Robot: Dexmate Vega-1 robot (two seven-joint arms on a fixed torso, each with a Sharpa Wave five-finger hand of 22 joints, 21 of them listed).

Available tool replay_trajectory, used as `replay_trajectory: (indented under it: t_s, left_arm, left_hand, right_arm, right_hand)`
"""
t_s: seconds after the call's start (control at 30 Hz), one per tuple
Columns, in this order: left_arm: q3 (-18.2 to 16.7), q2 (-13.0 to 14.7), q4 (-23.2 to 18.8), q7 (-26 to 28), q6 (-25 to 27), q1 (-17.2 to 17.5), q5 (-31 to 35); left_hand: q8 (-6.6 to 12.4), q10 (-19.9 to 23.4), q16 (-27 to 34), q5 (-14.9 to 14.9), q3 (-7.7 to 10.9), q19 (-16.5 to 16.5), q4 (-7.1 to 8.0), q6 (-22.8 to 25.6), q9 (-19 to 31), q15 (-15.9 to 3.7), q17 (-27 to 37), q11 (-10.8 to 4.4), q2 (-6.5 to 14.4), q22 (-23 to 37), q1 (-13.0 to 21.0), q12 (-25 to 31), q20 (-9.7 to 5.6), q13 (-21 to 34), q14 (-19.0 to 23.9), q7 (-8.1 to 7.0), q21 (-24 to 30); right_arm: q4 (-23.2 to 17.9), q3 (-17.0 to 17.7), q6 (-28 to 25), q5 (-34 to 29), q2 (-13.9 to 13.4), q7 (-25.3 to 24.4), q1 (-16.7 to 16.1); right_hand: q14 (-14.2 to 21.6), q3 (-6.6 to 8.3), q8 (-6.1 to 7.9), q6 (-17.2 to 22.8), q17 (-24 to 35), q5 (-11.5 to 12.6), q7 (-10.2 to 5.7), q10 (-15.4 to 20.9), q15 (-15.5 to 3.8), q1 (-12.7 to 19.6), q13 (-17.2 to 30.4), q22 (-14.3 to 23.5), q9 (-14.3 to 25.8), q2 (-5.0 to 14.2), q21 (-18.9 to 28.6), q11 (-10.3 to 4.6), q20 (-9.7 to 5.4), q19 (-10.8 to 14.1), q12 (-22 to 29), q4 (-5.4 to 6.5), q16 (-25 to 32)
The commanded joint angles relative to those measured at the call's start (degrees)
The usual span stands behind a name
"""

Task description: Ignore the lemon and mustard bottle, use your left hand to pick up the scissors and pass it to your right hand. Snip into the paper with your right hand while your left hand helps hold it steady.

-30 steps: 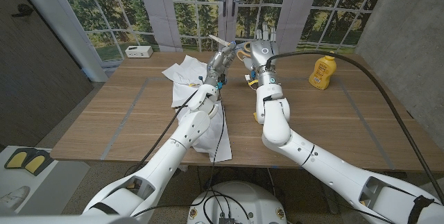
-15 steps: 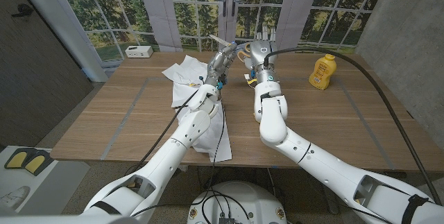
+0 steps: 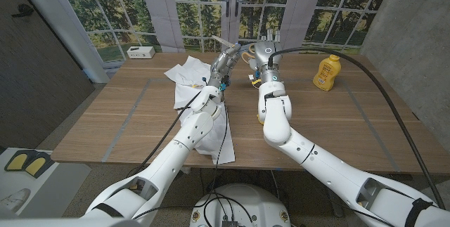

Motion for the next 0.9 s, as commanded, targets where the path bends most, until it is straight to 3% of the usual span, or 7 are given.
replay_trajectory:
  t_s: [0.03, 0.2, 0.33, 0.47, 0.67, 0.8, 0.9]
  left_arm:
    - [0.0, 0.2, -0.1, -0.2, 0.0, 0.3, -0.2]
    - [0.0, 0.2, -0.2, -0.2, 0.0, 0.5, -0.3]
    - [-0.1, 0.2, -0.3, -0.3, -0.1, 0.6, -0.3]
    - [-0.1, 0.2, -0.5, -0.2, -0.1, 0.7, -0.4]
    - [0.0, 0.2, -0.8, -0.1, -0.1, 1.0, -0.5]
    - [0.0, 0.2, -0.9, -0.2, -0.1, 1.1, -0.5]
    - [0.0, 0.2, -1.0, -0.2, -0.2, 1.1, -0.5]
  left_hand:
    - [0.19, 1.7, 0.4, 0.5, 0.59, -0.1, 0.14, 5.7, 0.2, -5.1, 0.4, -2.38, 3.4, 0.2, 2.8, 0.1, -8.14, 0.2, 5.6, -4.22, 0.0]
    - [0.14, 1.7, 0.3, 0.5, 0.58, -0.1, 0.17, 5.7, 0.2, -5.11, 0.3, -2.35, 3.4, 0.2, 2.8, 0.2, -8.14, 0.2, 5.5, -4.31, 0.0]
    - [0.09, 1.8, 0.4, 0.5, 0.59, -0.1, 0.2, 5.6, 0.2, -5.11, 0.4, -2.34, 3.5, 0.2, 2.8, 0.2, -8.14, 0.2, 5.5, -4.29, 0.0]
    - [0.03, 1.8, 0.4, 0.5, 0.59, -0.1, 0.21, 5.6, 0.2, -5.11, 0.4, -2.35, 3.5, 0.2, 2.8, 0.2, -8.13, 0.3, 5.6, -4.3, 0.0]
    - [0.02, 1.8, 0.5, 0.5, 0.59, -0.1, 0.28, 5.6, 0.2, -5.1, 0.5, -2.34, 3.6, 0.2, 2.7, 0.3, -8.12, 0.3, 5.6, -4.38, 0.0]
    - [0.0, 1.8, 0.4, 0.5, 0.59, -0.1, 0.29, 5.7, 0.2, -5.1, 0.4, -2.34, 3.6, 0.2, 2.7, 0.2, -8.12, 0.3, 5.6, -4.29, 0.0]
    - [-0.05, 1.8, 0.4, 0.5, 0.59, -0.1, 0.3, 5.6, 0.2, -5.1, 0.4, -2.34, 3.6, 0.2, 2.7, 0.3, -8.12, 0.3, 5.6, -4.36, 0.0]
  right_arm:
    - [-1.6, 1.0, 2.0, 4.8, -1.0, -4.8, -1.2]
    - [-2.3, 0.9, 2.4, 6.4, -1.6, -6.3, -1.4]
    - [-2.4, 0.7, 2.1, 6.7, -1.7, -6.4, -1.3]
    - [-2.7, 0.6, 2.1, 7.0, -2.1, -6.9, -1.3]
    - [-2.8, 0.4, 1.9, 7.6, -2.2, -7.0, -1.3]
    - [-2.8, 0.3, 2.0, 8.1, -2.4, -6.6, -1.0]
    - [-2.8, 0.0, 2.0, 8.1, -2.6, -5.6, -0.7]
  right_hand:
    - [3.9, 0.52, 3.66, 4.7, 0.0, -1.0, -1.09, 6.9, -2.99, 2.6, 0.3, 0.1, 2.6, 0.5, 0.4, -5.49, -0.14, 1.5, 1.4, -0.57, 0.5]
    - [7.4, 0.54, 6.29, 6.7, 0.1, -1.7, -1.02, 11.3, -5.59, 3.4, 0.6, 0.1, 4.6, 0.38, 0.6, -6.34, -0.68, 2.9, 2.2, -0.46, 1.1]
    - [10.0, 0.79, 7.45, 6.1, 0.2, -2.1, -0.83, 13.3, -5.46, 3.9, 1.4, 0.2, 6.0, 0.87, 0.8, -5.86, -0.61, 3.7, 2.8, -0.3, 1.6]
    - [12.6, 1.22, 9.82, 5.3, 0.6, -3.0, -0.86, 14.7, -7.98, 4.6, 3.4, 0.3, 8.6, 1.77, 1.7, -5.62, -1.63, 7.1, 3.9, -0.08, 1.8]
    - [19.0, 1.69, 15.17, 4.4, 2.7, -4.8, -0.94, 15.3, -12.25, 5.3, 10.6, 1.3, 13.8, 2.97, 5.2, -6.11, -5.18, 17.0, 9.1, 0.35, 4.0]
    - [25.2, 2.27, 19.43, 3.5, 6.8, -5.9, -0.54, 15.2, -13.41, 7.1, 17.5, 2.3, 18.1, 3.26, 7.9, -6.16, -6.9, 21.9, 14.5, -0.13, 8.3]
    - [29.2, 2.51, 21.09, 3.5, 9.5, -6.4, -0.33, 15.3, -13.78, 8.6, 21.2, 2.8, 19.1, 2.97, 9.6, -6.11, -7.6, 24.5, 17.5, -0.57, 11.3]
